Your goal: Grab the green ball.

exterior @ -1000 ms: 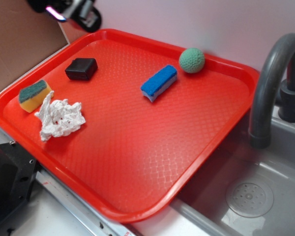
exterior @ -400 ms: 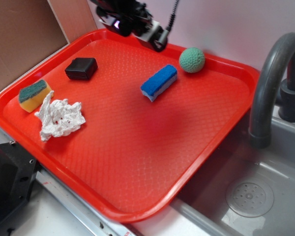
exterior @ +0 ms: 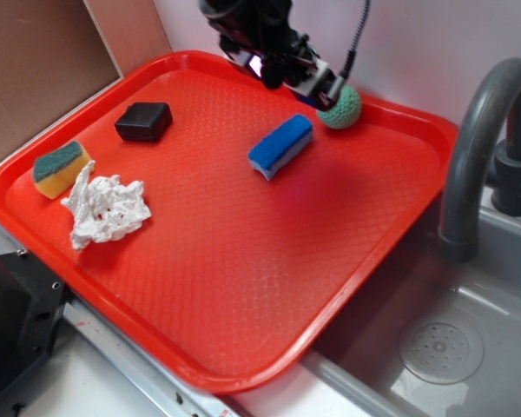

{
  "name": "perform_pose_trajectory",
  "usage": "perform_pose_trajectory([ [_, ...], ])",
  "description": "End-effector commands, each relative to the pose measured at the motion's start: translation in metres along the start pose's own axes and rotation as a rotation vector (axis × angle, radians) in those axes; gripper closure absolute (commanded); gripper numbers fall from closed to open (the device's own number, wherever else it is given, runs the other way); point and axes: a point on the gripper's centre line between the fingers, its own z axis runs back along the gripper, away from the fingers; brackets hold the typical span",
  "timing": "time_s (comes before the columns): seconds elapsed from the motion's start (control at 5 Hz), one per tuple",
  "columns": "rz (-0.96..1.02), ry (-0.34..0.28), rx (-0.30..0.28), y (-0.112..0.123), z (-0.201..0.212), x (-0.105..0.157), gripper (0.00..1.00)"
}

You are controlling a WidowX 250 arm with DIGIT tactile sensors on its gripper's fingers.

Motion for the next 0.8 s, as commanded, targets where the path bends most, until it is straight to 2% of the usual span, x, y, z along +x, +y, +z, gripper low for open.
perform_pose_trajectory([
  [0.0,0.018,-0.094,-0.038,-0.004,-0.005,0.034,0.00],
  [0.4,-0.040,-0.023,-0.086,-0.011,-0.037,0.038,0.00],
  [0.6,-0.048,0.033,-0.088,-0.003,-0.062,0.041,0.00],
])
